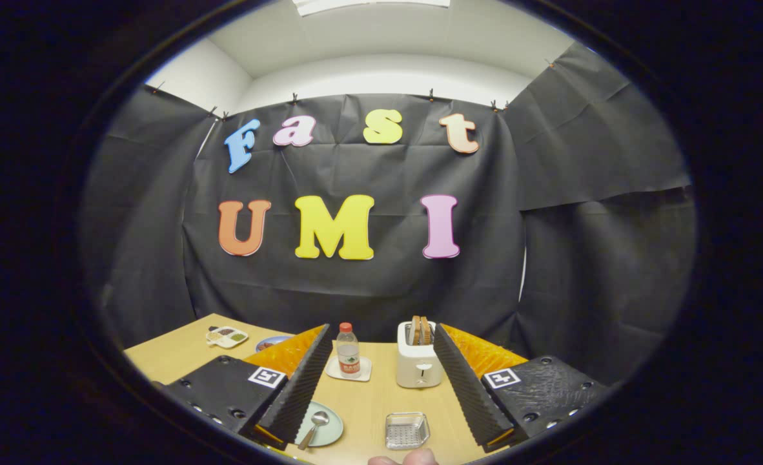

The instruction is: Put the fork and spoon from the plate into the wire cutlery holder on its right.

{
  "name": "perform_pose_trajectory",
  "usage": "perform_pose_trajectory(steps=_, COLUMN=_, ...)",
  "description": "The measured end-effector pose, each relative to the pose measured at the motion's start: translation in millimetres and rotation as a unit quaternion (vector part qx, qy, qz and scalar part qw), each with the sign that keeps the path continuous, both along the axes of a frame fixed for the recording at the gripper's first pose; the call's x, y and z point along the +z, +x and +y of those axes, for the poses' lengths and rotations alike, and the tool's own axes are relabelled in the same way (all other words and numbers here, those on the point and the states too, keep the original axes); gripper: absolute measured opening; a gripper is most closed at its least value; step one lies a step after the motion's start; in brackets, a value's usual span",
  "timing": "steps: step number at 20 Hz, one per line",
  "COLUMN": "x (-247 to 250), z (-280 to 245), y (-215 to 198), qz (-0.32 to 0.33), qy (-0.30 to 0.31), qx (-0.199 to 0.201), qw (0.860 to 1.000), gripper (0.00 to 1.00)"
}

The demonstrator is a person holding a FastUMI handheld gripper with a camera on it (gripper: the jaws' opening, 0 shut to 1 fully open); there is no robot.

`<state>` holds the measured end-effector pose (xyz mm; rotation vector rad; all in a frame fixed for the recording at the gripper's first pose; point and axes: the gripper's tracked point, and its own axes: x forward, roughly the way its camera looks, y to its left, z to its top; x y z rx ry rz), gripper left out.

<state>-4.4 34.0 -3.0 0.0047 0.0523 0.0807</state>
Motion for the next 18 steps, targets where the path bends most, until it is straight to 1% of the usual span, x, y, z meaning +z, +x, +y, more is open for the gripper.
perform_pose_trajectory(steps=5, x=-10.7, z=13.8, y=-1.2, qz=0.02, qy=-0.008, qx=0.004, qw=1.0, gripper=0.95)
perform_pose_trajectory(steps=11, x=-60.6, z=54.7, y=-7.2, qz=0.096, qy=-0.021, qx=0.026, qw=0.995, gripper=0.96)
perform_pose_trajectory(steps=14, x=-108.7, z=78.2, y=-12.2, qz=0.176, qy=-0.016, qx=0.044, qw=0.983, gripper=0.96)
perform_pose_trajectory(steps=15, x=-126.1, z=83.0, y=-12.8, qz=0.202, qy=-0.014, qx=0.043, qw=0.978, gripper=0.96)
perform_pose_trajectory(steps=16, x=-144.8, z=86.8, y=-14.6, qz=0.232, qy=-0.016, qx=0.038, qw=0.972, gripper=0.96)
perform_pose_trajectory(steps=18, x=-180.0, z=103.9, y=-14.8, qz=0.283, qy=-0.02, qx=0.044, qw=0.958, gripper=0.95)
